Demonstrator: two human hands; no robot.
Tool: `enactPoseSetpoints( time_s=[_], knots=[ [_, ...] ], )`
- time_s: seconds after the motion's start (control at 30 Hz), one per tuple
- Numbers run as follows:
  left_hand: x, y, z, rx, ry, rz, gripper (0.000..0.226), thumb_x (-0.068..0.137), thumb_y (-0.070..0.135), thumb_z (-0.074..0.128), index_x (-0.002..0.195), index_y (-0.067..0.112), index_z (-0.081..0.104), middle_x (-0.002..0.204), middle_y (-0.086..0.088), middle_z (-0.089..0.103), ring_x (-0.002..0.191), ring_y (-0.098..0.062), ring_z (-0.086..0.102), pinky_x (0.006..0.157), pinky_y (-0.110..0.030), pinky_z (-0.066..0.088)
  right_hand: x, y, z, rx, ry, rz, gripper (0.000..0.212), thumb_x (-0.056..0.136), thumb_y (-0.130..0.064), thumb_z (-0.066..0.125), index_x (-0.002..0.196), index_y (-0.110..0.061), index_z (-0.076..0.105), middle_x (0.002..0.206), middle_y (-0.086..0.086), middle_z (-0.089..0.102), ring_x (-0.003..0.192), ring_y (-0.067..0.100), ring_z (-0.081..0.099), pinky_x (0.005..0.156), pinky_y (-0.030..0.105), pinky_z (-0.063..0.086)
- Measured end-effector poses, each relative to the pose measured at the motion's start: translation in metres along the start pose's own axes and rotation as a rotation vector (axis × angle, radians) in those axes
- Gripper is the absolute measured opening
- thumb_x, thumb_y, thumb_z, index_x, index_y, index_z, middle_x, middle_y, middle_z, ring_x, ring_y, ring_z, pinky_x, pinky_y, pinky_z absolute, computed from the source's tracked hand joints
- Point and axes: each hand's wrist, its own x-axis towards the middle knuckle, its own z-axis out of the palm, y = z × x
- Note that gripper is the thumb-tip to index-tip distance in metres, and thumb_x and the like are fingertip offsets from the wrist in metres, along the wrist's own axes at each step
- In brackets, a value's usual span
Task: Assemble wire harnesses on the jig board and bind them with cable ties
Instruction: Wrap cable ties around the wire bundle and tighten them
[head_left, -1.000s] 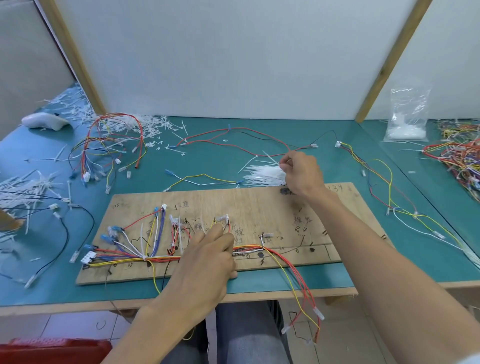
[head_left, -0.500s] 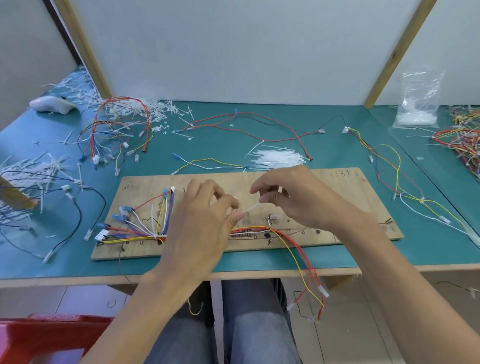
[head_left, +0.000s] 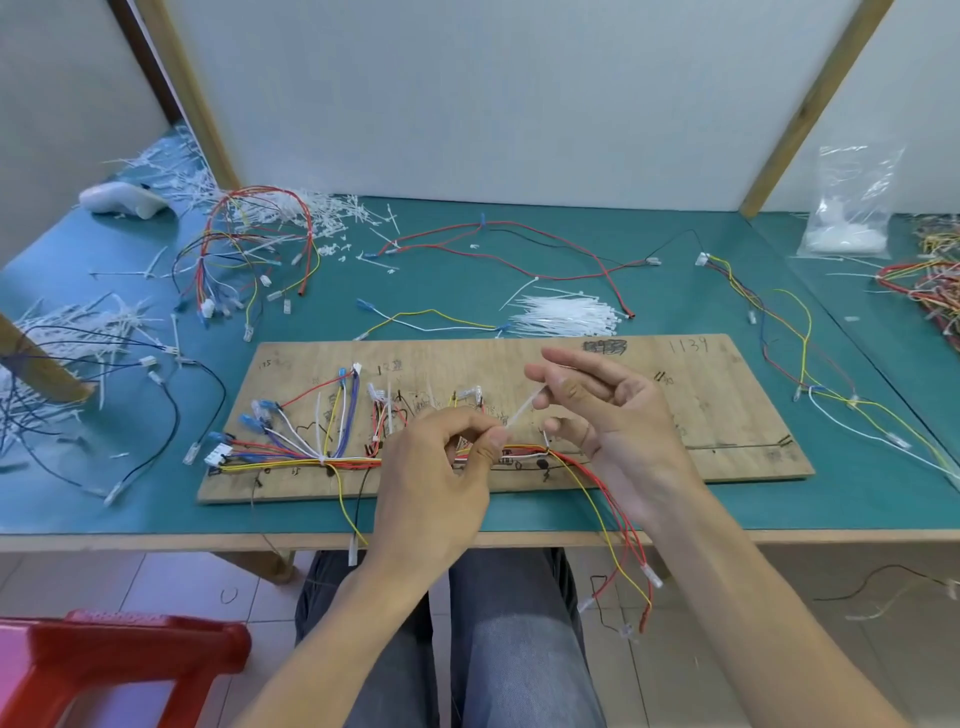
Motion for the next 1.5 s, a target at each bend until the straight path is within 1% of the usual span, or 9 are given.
enactPoseSetpoints(
  time_s=[0.47, 0.6, 0.7, 0.8, 1.0, 1.13, 1.33, 1.4, 1.5],
  knots=[
    [-0.002, -0.004, 0.009, -0.162, -0.241, -0.146, 0.028, 0.102, 0.019, 0.067, 0.077, 0.029, 0.073, 0.067, 0.018, 0.066, 0.061, -0.001, 0.045, 0.062, -0.014, 0.037, -0.011, -0.002, -0.005, -0.036, -0.216, -0.079, 0.024, 0.095, -0.014, 0.066, 0.114, -0.005, 0.078, 0.099, 0.017, 0.067, 0.083, 0.024, 0.061, 0.058, 0.033, 0.057],
    [-0.002, -0.002, 0.007, -0.157, -0.250, -0.138, 0.026, 0.103, 0.020, 0.066, 0.079, 0.030, 0.073, 0.069, 0.017, 0.067, 0.062, -0.004, 0.047, 0.061, -0.014, 0.038, -0.009, -0.001, -0.002, -0.086, -0.172, -0.147, 0.012, 0.093, -0.014, 0.071, 0.100, -0.008, 0.079, 0.086, 0.017, 0.063, 0.075, 0.025, 0.059, 0.048, 0.032, 0.053],
    [-0.004, 0.000, 0.005, -0.139, -0.250, -0.097, 0.025, 0.104, 0.023, 0.064, 0.084, 0.033, 0.074, 0.073, 0.017, 0.069, 0.074, -0.007, 0.062, 0.069, -0.012, 0.043, -0.007, 0.002, 0.000, -0.111, -0.075, -0.202, 0.006, 0.094, -0.012, 0.072, 0.095, -0.010, 0.077, 0.079, 0.014, 0.063, 0.069, 0.023, 0.058, 0.046, 0.030, 0.050],
    [-0.005, 0.001, 0.007, -0.139, -0.241, -0.065, 0.025, 0.105, 0.021, 0.062, 0.087, 0.032, 0.076, 0.076, 0.017, 0.070, 0.083, -0.006, 0.067, 0.073, -0.014, 0.047, -0.005, 0.005, -0.001, -0.111, -0.023, -0.206, 0.005, 0.091, -0.016, 0.076, 0.093, -0.012, 0.078, 0.077, 0.011, 0.063, 0.067, 0.022, 0.057, 0.047, 0.029, 0.049],
    [-0.001, -0.002, 0.015, -0.128, -0.179, -0.047, 0.025, 0.105, 0.020, 0.062, 0.086, 0.031, 0.073, 0.077, 0.015, 0.070, 0.080, -0.008, 0.067, 0.068, -0.019, 0.046, -0.004, 0.010, -0.008, -0.199, -0.068, -0.082, 0.027, 0.093, -0.027, 0.077, 0.097, -0.001, 0.078, 0.088, 0.008, 0.072, 0.069, 0.028, 0.055, 0.057, 0.033, 0.051],
    [0.001, 0.002, 0.023, -0.146, -0.154, -0.049, 0.020, 0.105, 0.023, 0.062, 0.091, 0.029, 0.076, 0.080, 0.015, 0.073, 0.084, -0.007, 0.071, 0.071, -0.016, 0.046, -0.004, 0.013, -0.017, -0.251, -0.087, -0.114, 0.020, 0.096, -0.024, 0.073, 0.097, -0.006, 0.080, 0.084, 0.009, 0.072, 0.071, 0.027, 0.057, 0.063, 0.031, 0.053],
    [-0.011, -0.004, 0.026, 0.447, -0.060, 0.318, 0.013, 0.101, 0.029, 0.065, 0.102, 0.023, 0.076, 0.094, 0.011, 0.072, 0.094, -0.018, 0.053, 0.081, -0.037, 0.048, 0.018, 0.019, -0.029, -0.617, 0.122, -0.279, 0.017, 0.099, -0.031, 0.073, 0.087, -0.021, 0.079, 0.084, -0.002, 0.075, 0.068, 0.007, 0.061, 0.064, 0.033, 0.051],
    [-0.018, -0.011, 0.028, 0.584, -0.113, 0.428, 0.008, 0.098, 0.021, 0.069, 0.097, 0.021, 0.077, 0.094, 0.010, 0.072, 0.094, -0.021, 0.054, 0.079, -0.038, 0.047, 0.027, 0.023, -0.031, -0.749, 0.148, -0.327, 0.018, 0.099, -0.031, 0.073, 0.084, -0.022, 0.077, 0.081, -0.007, 0.074, 0.067, 0.008, 0.060, 0.061, 0.030, 0.046],
    [-0.025, -0.020, 0.029, 0.695, -0.146, 0.505, 0.012, 0.088, 0.011, 0.076, 0.095, 0.020, 0.076, 0.099, 0.010, 0.074, 0.096, -0.022, 0.056, 0.077, -0.034, 0.041, 0.036, 0.033, -0.033, -0.877, 0.085, -0.333, 0.016, 0.099, -0.030, 0.073, 0.088, -0.020, 0.078, 0.081, -0.008, 0.073, 0.070, 0.017, 0.061, 0.060, 0.039, 0.048]
  ],
)
